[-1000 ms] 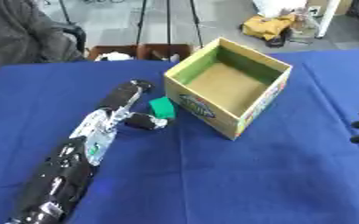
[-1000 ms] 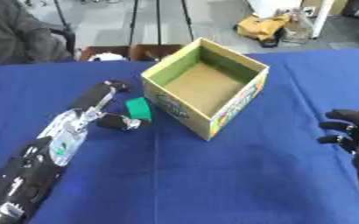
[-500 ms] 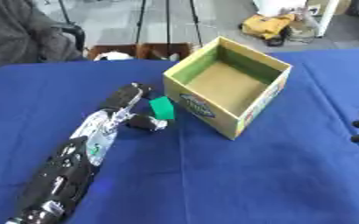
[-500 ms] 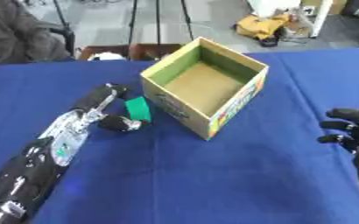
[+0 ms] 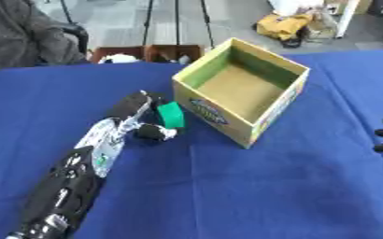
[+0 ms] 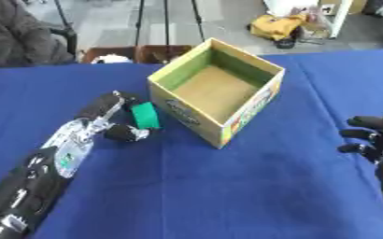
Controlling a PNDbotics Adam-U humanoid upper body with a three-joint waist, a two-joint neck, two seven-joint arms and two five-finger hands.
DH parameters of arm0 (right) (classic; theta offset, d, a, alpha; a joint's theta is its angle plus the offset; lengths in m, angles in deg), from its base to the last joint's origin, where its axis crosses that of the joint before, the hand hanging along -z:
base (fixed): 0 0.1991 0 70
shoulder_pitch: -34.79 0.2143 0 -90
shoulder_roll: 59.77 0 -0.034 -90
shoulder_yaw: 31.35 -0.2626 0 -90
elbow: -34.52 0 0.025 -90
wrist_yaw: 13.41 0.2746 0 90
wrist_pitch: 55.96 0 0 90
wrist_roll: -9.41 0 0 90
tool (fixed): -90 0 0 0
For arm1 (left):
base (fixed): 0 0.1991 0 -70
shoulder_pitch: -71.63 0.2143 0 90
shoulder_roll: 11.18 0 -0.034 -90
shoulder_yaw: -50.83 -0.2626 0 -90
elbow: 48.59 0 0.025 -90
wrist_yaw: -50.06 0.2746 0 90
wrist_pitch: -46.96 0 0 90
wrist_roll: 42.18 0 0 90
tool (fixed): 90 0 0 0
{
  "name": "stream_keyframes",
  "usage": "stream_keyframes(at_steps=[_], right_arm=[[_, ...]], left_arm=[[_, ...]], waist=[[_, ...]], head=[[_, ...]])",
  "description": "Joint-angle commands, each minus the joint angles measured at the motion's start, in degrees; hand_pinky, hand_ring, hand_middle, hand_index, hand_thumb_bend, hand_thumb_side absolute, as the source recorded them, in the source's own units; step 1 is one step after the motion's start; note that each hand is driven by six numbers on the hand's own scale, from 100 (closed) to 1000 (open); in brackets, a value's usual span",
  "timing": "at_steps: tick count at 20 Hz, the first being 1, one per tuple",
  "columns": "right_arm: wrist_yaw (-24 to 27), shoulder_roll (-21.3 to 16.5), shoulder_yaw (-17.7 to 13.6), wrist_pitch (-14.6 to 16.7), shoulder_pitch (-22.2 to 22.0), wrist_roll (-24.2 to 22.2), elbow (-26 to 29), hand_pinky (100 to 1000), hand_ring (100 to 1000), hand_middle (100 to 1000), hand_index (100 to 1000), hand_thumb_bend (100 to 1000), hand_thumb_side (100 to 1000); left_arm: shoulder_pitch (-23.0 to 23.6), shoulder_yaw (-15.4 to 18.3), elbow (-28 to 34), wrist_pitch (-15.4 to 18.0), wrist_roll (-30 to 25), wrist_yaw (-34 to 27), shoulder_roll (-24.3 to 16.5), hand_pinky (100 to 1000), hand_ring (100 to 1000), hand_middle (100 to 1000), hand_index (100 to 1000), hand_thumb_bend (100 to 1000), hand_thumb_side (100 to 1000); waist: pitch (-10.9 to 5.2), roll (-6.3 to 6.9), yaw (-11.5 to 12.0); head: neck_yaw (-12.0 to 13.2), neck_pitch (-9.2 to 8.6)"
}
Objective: Pick up objects on the table and place them in the box.
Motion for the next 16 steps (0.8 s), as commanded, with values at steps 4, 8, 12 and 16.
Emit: stream_keyframes(at_steps=[4, 8, 12, 16], right_arm=[[0.2, -0.7, -0.1, 0.0, 0.5, -0.1, 0.7, 571, 700, 694, 726, 100, 865], [0.2, -0.7, -0.1, 0.1, 0.4, 0.0, 0.7, 571, 700, 694, 726, 100, 865], [0.2, -0.7, -0.2, 0.1, 0.3, 0.1, 0.7, 571, 700, 694, 726, 100, 865], [0.2, -0.6, -0.3, 0.1, 0.2, 0.1, 0.6, 571, 700, 694, 726, 100, 864]], left_arm=[[-1.1, 0.3, 0.5, -0.1, 0.1, -0.1, -0.5, 534, 574, 435, 644, 543, 469], [-0.9, 0.4, 0.7, -0.5, 0.3, -0.5, -0.6, 521, 533, 383, 582, 424, 393], [-0.9, 0.4, 1.6, -1.2, 0.5, -1.2, -0.8, 505, 497, 329, 525, 254, 296], [-0.8, 0.3, 2.9, -1.6, 0.4, -2.3, -1.3, 495, 478, 300, 496, 152, 251]], waist=[[-0.93, -0.08, 0.0], [-1.03, -0.08, 0.0], [-1.15, -0.1, 0.2], [-1.25, -0.15, 0.3]], head=[[-0.1, -0.12], [-0.3, -0.06], [-0.5, 0.04], [-0.6, 0.11]])
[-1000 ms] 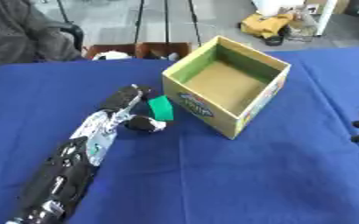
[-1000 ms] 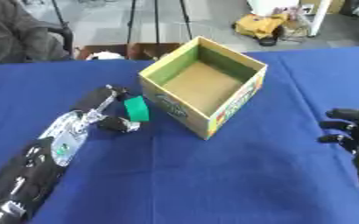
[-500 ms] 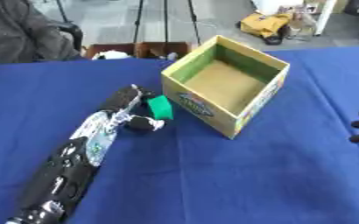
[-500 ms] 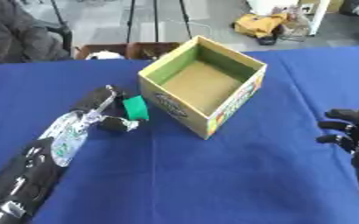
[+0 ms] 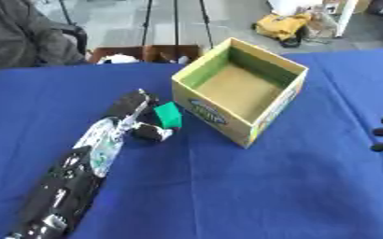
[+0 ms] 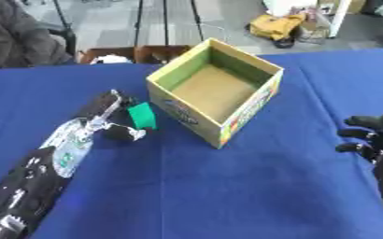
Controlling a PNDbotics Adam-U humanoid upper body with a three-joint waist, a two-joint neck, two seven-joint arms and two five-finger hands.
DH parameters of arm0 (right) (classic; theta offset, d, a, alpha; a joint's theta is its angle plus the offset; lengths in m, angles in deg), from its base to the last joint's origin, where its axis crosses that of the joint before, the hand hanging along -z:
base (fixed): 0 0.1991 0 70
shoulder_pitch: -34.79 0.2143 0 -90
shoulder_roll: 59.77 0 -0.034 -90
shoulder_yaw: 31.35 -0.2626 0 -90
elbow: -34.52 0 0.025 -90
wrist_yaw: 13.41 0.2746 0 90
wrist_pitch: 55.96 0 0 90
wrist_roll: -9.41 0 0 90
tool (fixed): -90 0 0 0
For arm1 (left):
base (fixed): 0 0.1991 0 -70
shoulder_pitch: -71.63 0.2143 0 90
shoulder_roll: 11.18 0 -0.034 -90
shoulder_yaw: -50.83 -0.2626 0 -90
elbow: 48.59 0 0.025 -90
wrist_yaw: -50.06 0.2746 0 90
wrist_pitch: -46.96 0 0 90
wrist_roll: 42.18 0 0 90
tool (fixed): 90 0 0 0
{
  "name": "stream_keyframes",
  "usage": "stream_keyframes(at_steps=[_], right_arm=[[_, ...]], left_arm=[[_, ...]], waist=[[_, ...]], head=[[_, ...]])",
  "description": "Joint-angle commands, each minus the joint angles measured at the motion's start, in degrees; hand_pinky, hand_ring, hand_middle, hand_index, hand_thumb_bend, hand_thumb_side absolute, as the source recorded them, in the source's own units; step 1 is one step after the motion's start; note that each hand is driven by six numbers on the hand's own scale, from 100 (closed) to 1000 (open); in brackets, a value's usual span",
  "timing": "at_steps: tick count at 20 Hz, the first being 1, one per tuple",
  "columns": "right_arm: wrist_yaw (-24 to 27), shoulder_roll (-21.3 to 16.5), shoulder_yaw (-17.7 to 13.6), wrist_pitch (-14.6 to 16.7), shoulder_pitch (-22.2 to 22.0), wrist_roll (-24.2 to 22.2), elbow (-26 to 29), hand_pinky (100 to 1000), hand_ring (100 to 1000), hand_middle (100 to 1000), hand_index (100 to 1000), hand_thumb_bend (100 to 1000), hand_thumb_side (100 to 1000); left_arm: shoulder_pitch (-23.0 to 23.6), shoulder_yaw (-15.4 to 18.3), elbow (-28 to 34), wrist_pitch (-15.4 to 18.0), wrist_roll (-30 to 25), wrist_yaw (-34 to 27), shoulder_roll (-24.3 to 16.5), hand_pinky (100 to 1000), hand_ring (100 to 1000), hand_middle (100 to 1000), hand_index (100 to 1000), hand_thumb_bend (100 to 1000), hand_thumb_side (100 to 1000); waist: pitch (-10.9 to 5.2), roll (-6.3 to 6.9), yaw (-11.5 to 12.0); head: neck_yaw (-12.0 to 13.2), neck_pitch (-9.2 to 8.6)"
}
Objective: Pick up objects on the table and place them in the box.
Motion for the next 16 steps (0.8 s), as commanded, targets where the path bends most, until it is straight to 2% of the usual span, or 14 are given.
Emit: stream_keyframes(at_steps=[1, 4, 5, 6, 11, 12, 13, 16], right_arm=[[0.2, -0.7, -0.3, 0.1, 0.2, 0.1, 0.6, 571, 700, 694, 726, 100, 864], [0.2, -0.7, -0.3, 0.1, 0.1, 0.2, 0.6, 571, 700, 694, 727, 100, 864], [0.2, -0.7, -0.4, 0.1, 0.1, 0.2, 0.5, 571, 700, 694, 727, 100, 867], [0.2, -0.7, -0.4, 0.1, 0.1, 0.2, 0.5, 572, 700, 694, 727, 100, 864], [0.2, -0.7, -0.3, 0.1, 0.0, 0.1, 0.4, 572, 700, 694, 727, 100, 865], [0.1, -0.7, -0.2, 0.0, 0.1, 0.0, 0.4, 572, 700, 694, 727, 100, 869], [0.1, -0.7, -0.1, 0.0, 0.2, -0.1, 0.4, 572, 700, 694, 727, 100, 866], [0.1, -0.5, 0.2, -0.1, 0.6, -0.4, 0.3, 572, 700, 694, 727, 100, 867]], left_arm=[[-0.9, 0.2, 2.3, -0.5, 0.0, -0.9, -1.5, 494, 476, 296, 492, 145, 250], [-1.1, 0.1, 3.5, -0.5, -0.3, -1.6, -2.1, 494, 472, 290, 487, 131, 249], [-1.1, 0.1, 3.9, -0.5, -0.6, -1.9, -2.4, 494, 471, 290, 488, 100, 314], [-1.2, 0.0, 4.5, -0.4, -0.8, -2.1, -2.6, 494, 471, 290, 488, 129, 244], [-2.5, 0.1, 7.0, -0.5, -1.5, -3.9, -4.1, 495, 470, 291, 491, 130, 232], [-3.0, 0.2, 7.3, -0.5, -1.5, -4.3, -4.4, 497, 472, 295, 495, 119, 279], [-3.4, 0.1, 7.5, -0.5, -1.6, -4.7, -4.6, 497, 473, 295, 496, 133, 235], [-5.0, -0.1, 7.9, -0.3, -1.9, -5.2, -5.1, 500, 472, 297, 501, 144, 223]], waist=[[-1.25, -0.31, 0.0], [-1.41, -0.32, 0.1], [-1.47, -0.3, 0.2], [-1.54, -0.26, 0.2], [-1.81, 0.02, -0.1], [-1.82, 0.1, -0.3], [-1.82, 0.17, -0.6], [-1.65, 0.46, -2.0]], head=[[-0.2, 0.11], [-0.3, 0.19], [-0.4, 0.21], [-0.4, 0.22], [-0.3, 0.32], [-0.2, 0.29], [0.0, 0.27], [0.7, 0.1]])
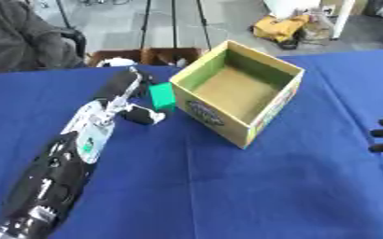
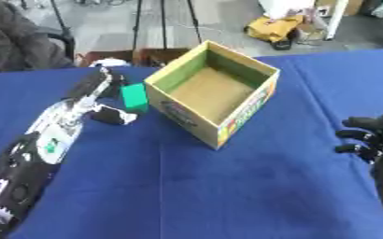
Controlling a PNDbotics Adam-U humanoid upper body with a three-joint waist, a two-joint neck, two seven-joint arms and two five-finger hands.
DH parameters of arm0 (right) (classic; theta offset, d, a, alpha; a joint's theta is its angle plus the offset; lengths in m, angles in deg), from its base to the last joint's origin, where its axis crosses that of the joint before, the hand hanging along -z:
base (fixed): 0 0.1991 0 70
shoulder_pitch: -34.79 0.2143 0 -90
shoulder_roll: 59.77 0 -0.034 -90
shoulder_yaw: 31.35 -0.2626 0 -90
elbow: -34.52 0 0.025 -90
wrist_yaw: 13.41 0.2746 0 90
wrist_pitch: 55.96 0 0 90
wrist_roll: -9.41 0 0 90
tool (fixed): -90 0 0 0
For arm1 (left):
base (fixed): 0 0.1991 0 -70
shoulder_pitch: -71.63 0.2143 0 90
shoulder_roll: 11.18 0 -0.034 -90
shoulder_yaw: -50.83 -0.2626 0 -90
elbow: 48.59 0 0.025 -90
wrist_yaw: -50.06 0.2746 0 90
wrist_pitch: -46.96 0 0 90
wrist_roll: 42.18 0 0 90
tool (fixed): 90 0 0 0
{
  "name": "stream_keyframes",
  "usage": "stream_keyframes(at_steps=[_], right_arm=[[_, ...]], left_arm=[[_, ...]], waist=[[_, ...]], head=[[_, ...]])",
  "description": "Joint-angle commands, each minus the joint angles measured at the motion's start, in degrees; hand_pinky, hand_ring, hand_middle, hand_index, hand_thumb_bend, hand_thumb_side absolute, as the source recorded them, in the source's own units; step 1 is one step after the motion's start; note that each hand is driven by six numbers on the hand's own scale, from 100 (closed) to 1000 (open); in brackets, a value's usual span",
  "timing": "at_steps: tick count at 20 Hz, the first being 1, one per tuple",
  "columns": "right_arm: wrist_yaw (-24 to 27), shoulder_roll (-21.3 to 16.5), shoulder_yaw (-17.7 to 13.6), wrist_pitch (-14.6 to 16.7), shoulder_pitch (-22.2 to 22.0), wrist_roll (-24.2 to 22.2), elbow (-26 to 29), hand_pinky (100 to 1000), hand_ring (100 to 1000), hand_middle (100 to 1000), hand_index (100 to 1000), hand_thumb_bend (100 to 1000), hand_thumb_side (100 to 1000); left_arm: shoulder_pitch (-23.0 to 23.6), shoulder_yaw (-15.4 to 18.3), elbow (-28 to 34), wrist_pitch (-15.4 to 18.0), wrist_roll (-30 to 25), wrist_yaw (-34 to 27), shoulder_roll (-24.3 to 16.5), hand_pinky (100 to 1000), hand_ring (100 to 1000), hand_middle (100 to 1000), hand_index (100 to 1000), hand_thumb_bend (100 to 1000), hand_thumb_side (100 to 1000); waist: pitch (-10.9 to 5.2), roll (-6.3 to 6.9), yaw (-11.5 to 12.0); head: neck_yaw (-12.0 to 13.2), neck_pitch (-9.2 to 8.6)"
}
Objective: Pick up objects on the table and place them in the box.
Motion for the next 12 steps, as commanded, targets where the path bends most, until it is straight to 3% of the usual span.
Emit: stream_keyframes(at_steps=[1, 7, 12], right_arm=[[0.2, -0.4, 0.2, -0.1, 1.2, -0.4, 0.6, 572, 700, 694, 727, 100, 867], [0.1, 0.0, 1.5, -0.4, 2.7, -1.6, 0.6, 573, 700, 693, 728, 100, 870], [0.1, 0.7, 2.5, -0.7, 3.8, -2.7, 0.6, 573, 700, 691, 728, 100, 875]], left_arm=[[-2.7, -0.1, 1.5, 0.3, -0.2, -0.7, -2.1, 500, 471, 297, 501, 146, 220], [-4.9, -0.1, 0.0, 1.1, 0.5, 0.3, -2.2, 508, 476, 306, 513, 152, 220], [-5.4, -0.1, -2.8, 2.5, 1.2, 3.3, -1.9, 531, 501, 343, 551, 207, 257]], waist=[[-0.89, -0.01, -1.0], [0.08, 0.83, -6.2], [0.93, 1.31, -10.0]], head=[[0.9, -0.05], [2.9, -0.76], [4.5, -1.51]])
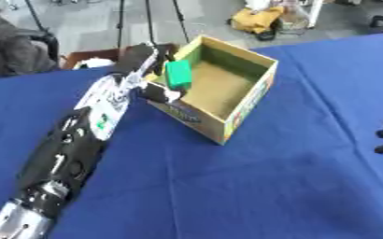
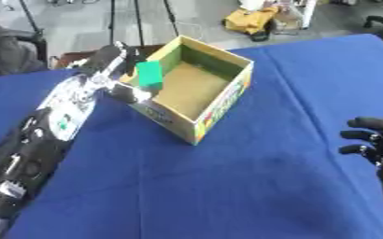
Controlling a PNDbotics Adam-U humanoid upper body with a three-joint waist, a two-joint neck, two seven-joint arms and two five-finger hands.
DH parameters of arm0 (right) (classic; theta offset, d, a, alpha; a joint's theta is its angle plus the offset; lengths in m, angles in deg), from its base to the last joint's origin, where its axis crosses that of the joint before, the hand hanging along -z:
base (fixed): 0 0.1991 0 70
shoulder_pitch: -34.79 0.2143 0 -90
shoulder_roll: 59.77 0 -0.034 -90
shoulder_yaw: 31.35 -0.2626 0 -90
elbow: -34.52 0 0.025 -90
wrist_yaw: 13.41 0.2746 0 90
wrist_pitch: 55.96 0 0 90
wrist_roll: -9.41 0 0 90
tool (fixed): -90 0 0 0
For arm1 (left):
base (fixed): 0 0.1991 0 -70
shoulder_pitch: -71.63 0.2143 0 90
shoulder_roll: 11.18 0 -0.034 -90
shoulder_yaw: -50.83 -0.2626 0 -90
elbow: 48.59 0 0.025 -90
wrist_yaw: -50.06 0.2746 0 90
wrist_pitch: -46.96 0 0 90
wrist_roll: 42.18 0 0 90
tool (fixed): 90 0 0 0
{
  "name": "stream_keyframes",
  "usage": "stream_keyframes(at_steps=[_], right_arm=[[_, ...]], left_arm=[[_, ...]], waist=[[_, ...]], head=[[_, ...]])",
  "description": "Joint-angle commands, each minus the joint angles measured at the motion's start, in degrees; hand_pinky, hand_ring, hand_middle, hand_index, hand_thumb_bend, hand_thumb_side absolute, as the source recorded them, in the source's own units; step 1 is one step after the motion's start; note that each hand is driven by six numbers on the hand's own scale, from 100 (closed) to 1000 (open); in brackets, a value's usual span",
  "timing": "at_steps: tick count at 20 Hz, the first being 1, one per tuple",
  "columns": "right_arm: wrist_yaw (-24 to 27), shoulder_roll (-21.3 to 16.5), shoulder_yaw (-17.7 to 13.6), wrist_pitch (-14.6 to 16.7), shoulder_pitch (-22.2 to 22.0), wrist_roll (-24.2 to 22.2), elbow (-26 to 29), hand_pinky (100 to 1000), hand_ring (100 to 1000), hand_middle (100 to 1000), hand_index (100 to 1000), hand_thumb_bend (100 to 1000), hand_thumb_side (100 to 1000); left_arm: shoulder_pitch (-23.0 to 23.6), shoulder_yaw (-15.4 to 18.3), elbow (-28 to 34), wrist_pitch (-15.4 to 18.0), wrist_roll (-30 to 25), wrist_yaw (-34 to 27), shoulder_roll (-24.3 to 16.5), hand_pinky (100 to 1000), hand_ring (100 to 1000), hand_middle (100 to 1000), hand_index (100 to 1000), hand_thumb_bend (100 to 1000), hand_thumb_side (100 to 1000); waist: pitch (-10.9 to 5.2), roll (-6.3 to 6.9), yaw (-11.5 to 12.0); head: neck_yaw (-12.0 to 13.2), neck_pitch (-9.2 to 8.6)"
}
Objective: Pick up objects on the table and place them in the box.
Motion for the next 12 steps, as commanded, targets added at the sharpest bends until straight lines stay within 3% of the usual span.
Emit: stream_keyframes(at_steps=[1, 5, 8, 10, 12], right_arm=[[0.1, -0.2, 0.5, -0.1, 1.0, -0.8, 0.6, 573, 700, 690, 728, 100, 875], [0.0, 0.0, 0.8, -0.2, 1.3, -1.2, 0.6, 573, 700, 689, 728, 100, 875], [0.0, 0.0, 0.7, -0.2, 1.2, -1.2, 0.6, 573, 700, 689, 728, 100, 876], [0.0, 0.0, 0.7, -0.2, 1.3, -1.2, 0.6, 573, 700, 688, 728, 100, 876], [0.1, 0.1, 0.8, -0.2, 1.3, -1.3, 0.6, 573, 700, 688, 728, 100, 876]], left_arm=[[-1.5, 0.4, -1.2, 0.9, 0.7, 2.1, -1.0, 535, 508, 358, 562, 237, 281], [-1.4, 1.0, -3.1, 1.6, 2.1, 4.0, -0.7, 566, 561, 433, 628, 394, 389], [-1.4, 1.1, -3.5, 2.5, 2.9, 4.3, -0.6, 622, 658, 567, 740, 545, 501], [-1.4, 1.2, -3.4, 3.1, 3.1, 4.2, -0.5, 659, 717, 640, 786, 687, 603], [-1.4, 1.3, -3.2, 3.6, 3.2, 3.9, -0.5, 695, 766, 710, 798, 773, 676]], waist=[[-0.65, -0.15, -0.8], [-0.35, 0.08, -2.3], [-0.33, 0.12, -2.5], [-0.42, 0.14, -2.5], [-0.55, 0.15, -2.4]], head=[[1.1, -0.95], [1.6, -1.26], [1.5, -1.25], [1.5, -1.2], [1.5, -1.18]])
